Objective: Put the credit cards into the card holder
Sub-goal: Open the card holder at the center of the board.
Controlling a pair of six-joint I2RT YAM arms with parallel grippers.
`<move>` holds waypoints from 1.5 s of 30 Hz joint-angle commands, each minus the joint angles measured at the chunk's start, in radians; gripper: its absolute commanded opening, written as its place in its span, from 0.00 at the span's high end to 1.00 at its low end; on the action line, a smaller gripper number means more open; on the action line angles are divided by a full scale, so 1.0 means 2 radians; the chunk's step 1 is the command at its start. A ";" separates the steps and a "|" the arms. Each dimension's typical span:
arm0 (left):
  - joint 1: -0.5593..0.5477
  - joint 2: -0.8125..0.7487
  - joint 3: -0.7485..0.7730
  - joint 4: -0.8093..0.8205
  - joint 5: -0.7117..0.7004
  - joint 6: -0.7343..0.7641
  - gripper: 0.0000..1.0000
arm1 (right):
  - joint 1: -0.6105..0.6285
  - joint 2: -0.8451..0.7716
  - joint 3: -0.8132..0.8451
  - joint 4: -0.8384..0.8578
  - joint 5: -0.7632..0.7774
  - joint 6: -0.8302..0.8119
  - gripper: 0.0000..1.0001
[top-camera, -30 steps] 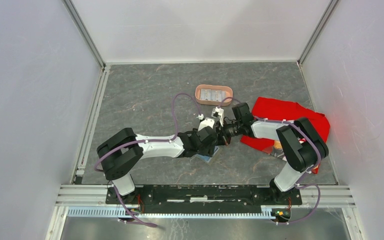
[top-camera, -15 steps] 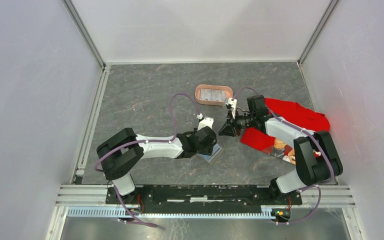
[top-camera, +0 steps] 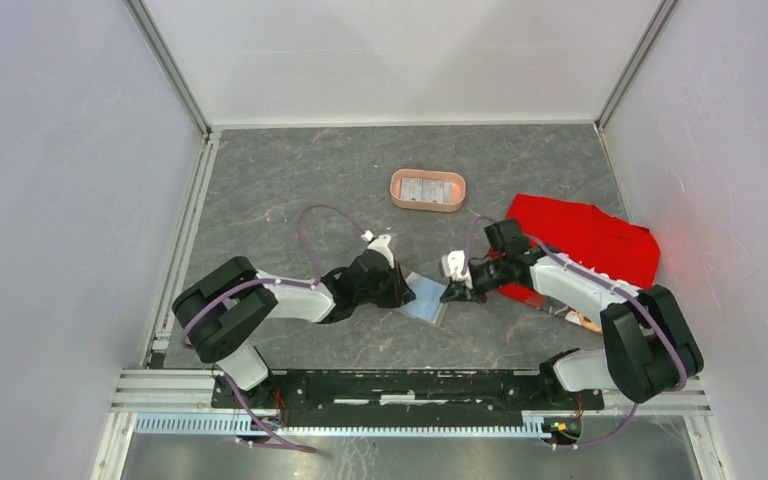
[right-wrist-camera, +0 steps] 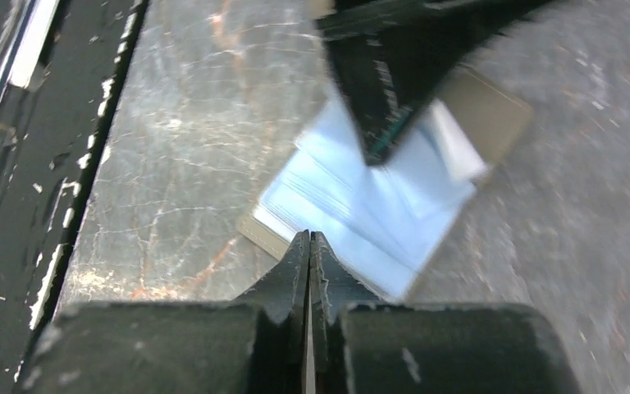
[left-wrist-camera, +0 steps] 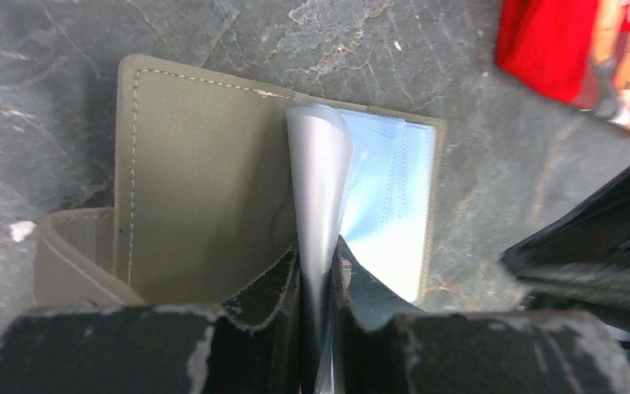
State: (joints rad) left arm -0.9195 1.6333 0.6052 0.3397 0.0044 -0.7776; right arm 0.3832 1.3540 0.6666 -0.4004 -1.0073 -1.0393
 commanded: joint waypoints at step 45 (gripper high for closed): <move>0.032 0.049 -0.152 0.187 0.185 -0.069 0.21 | 0.113 0.178 0.066 0.086 0.075 0.187 1.00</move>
State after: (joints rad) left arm -0.8371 1.6611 0.3218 0.9134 0.3946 -0.9680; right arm 0.5827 1.6543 0.7841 -0.2474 -0.8307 -0.7925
